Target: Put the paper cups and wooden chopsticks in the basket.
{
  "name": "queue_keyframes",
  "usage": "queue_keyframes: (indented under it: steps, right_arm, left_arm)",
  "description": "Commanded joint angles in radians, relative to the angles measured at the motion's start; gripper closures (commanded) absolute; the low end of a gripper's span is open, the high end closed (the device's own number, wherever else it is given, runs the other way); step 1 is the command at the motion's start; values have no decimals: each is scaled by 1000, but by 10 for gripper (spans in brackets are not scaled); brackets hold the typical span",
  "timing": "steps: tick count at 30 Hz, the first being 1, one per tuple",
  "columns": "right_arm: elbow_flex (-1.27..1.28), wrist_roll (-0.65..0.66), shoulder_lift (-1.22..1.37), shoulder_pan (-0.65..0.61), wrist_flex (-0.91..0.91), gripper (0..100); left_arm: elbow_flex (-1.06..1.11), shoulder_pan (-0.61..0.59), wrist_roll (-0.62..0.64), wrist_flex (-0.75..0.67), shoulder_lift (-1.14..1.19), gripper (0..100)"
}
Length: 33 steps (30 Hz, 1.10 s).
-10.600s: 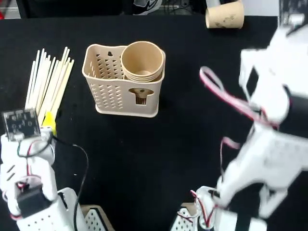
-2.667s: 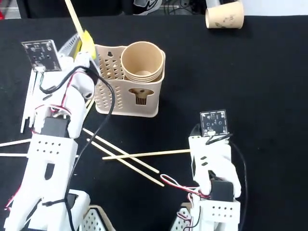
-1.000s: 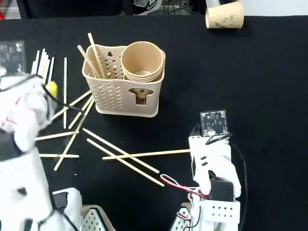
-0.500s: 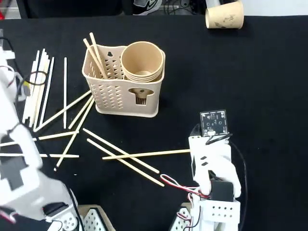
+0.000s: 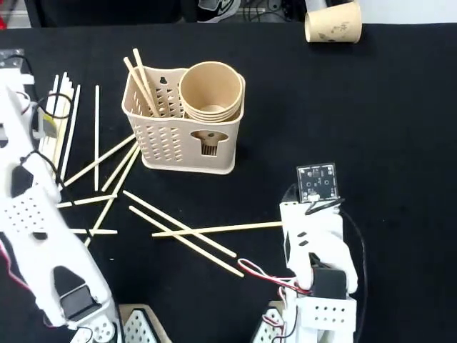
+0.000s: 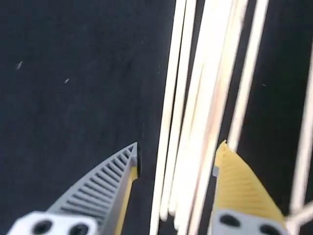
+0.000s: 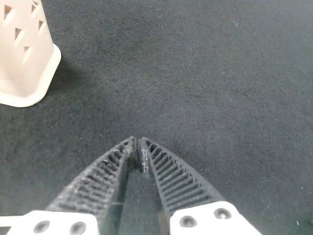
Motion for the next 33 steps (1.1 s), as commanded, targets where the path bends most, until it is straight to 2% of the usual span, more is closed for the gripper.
queue_keyframes:
  steps: [1,7,13,15,18,25,33]
  right_arm:
    - [-2,9,-67,8,14,982]
    - [-2,9,-68,8,17,982]
    - [-2,9,-68,8,17,982]
    - [-2,9,-68,8,17,982]
    - [-2,9,-68,8,17,982]
    - [-2,9,-68,8,17,982]
    - [-2,9,-70,8,15,982]
  left_arm:
    - [-266,5,-14,15,247,749]
    - [-475,7,-14,71,499,804]
    - [-645,10,-14,173,631,830]
    - [-648,7,-14,173,652,881]
    - [-647,13,-14,169,658,977]
    - [-650,22,-6,178,644,972]
    - [-651,48,26,270,413,972]
